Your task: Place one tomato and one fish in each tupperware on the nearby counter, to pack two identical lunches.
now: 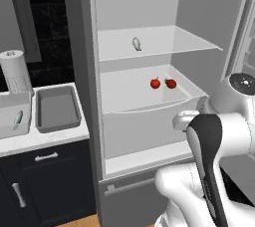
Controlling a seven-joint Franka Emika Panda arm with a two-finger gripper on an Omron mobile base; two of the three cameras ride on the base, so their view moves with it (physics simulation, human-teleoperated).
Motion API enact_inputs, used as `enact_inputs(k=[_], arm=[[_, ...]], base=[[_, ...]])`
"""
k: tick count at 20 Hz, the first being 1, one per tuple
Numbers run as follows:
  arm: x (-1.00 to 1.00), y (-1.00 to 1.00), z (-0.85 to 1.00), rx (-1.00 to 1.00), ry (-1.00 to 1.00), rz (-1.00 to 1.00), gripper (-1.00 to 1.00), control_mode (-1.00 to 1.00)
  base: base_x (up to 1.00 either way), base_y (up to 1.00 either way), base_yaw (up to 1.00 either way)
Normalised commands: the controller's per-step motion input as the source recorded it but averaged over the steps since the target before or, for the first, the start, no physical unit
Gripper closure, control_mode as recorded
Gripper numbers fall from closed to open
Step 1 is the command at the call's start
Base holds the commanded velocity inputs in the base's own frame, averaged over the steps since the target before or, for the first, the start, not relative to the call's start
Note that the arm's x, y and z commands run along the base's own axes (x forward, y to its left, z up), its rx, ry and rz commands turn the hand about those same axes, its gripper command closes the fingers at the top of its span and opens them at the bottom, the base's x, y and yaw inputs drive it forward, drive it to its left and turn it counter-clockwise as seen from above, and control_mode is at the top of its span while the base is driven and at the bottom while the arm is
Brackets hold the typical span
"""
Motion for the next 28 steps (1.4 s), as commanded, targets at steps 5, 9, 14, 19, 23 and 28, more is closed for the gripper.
enact_inputs(k=[5, 9, 14, 19, 23, 28], arm=[[0.0, 0.0, 0.0, 0.0, 0.0, 0.0, -1.0, 1.0], [0.0, 0.0, 0.0, 0.0, 0.0, 0.0, -1.0, 1.0], [0.08, -0.12, -0.1, 0.0, -0.04, 0.0, -1.0, -1.0], [0.36, -0.26, -0.32, 0.0, -0.17, 0.0, -1.0, -1.0], [0.71, -0.26, -0.25, 0.0, -0.06, 0.0, -1.0, -1.0], [0.72, -0.07, -0.3, 0.0, -0.12, 0.0, -1.0, -1.0]], base=[[0.22, -0.13, 0.0], [0.45, -0.09, 0.0], [0.21, -0.07, 0.0], [0.0, 0.0, 0.0], [0.0, 0.0, 0.0], [0.0, 0.0, 0.0]])
